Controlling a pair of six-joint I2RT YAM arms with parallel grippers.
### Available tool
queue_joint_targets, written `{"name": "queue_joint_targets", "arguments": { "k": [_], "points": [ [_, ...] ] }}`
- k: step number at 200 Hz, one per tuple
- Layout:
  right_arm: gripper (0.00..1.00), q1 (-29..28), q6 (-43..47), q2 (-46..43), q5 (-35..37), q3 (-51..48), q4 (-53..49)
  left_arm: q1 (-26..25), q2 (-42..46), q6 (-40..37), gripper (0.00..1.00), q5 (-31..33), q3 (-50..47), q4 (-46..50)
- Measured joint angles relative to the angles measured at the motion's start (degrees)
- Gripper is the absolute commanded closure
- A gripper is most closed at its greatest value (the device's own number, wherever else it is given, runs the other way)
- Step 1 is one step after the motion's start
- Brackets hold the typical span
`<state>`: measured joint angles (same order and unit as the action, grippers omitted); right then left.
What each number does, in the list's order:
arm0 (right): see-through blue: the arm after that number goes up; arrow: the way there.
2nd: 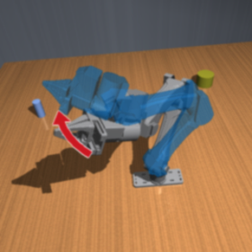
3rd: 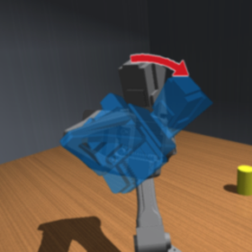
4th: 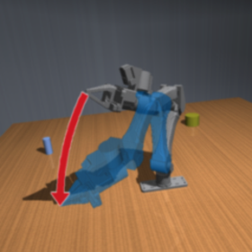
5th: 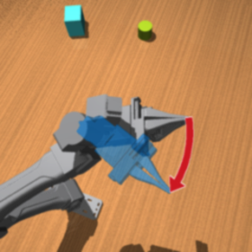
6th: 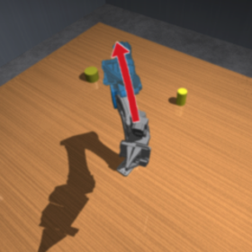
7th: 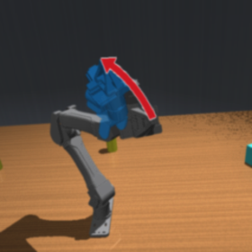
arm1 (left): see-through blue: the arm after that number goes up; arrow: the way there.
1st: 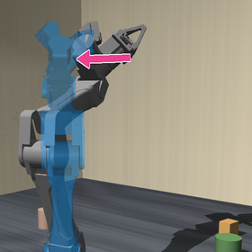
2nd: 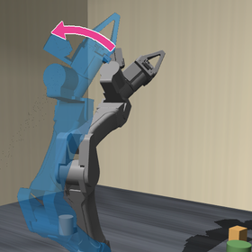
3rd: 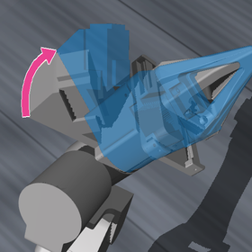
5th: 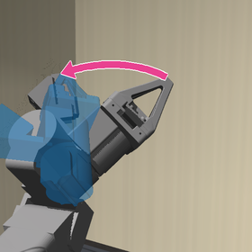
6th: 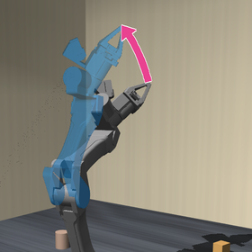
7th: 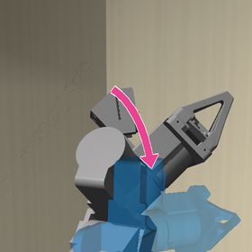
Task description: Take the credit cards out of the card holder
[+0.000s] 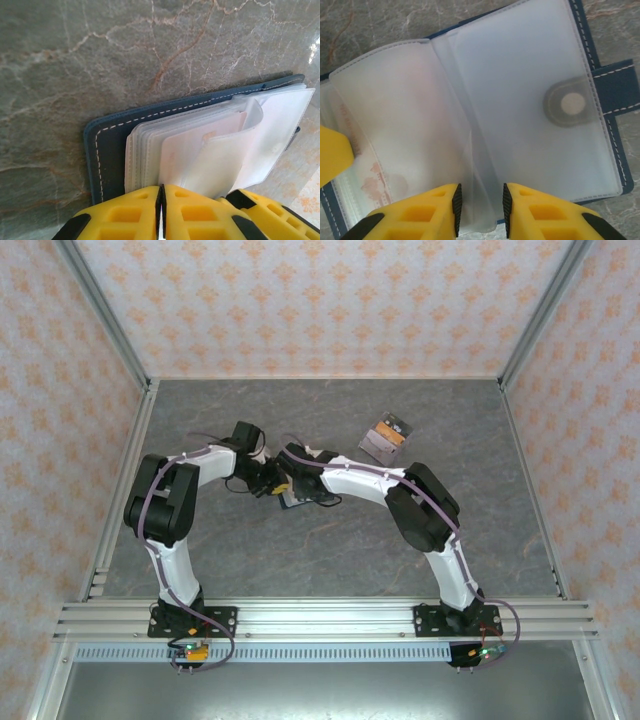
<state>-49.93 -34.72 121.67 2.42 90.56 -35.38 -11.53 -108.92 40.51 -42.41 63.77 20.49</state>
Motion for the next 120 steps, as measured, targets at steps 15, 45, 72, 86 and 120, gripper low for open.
{"name": "queue_joint_targets", "arguments": {
  "k": [15, 45, 72, 86, 120],
  "points": [
    [0.66, 0.2, -1.1, -0.2, 1.1, -0.4, 0.0, 0.0, -0.2, 0.0, 0.89, -0.3, 0.1, -0.2],
    [0.59, 1.4, -3.0, -2.5, 3.5, -2.5, 0.0, 0.0, -0.4, 0.0, 0.89, -0.3, 0.3, -0.2],
    [0.54, 2.6, -3.1, -4.5, 3.8, -3.0, 0.1, 0.0, -0.6, -0.1, 0.89, -0.5, 0.5, -0.2],
    [0.52, 2.7, -2.8, -5.2, 3.6, -3.1, 0.7, 0.0, -0.9, -0.3, 0.89, -0.6, 0.8, -0.2],
    [0.46, 2.7, -2.0, -7.3, 3.1, -5.2, 2.9, 0.0, -1.1, -0.7, 0.89, -0.7, 1.1, -0.2]
  ]
}}
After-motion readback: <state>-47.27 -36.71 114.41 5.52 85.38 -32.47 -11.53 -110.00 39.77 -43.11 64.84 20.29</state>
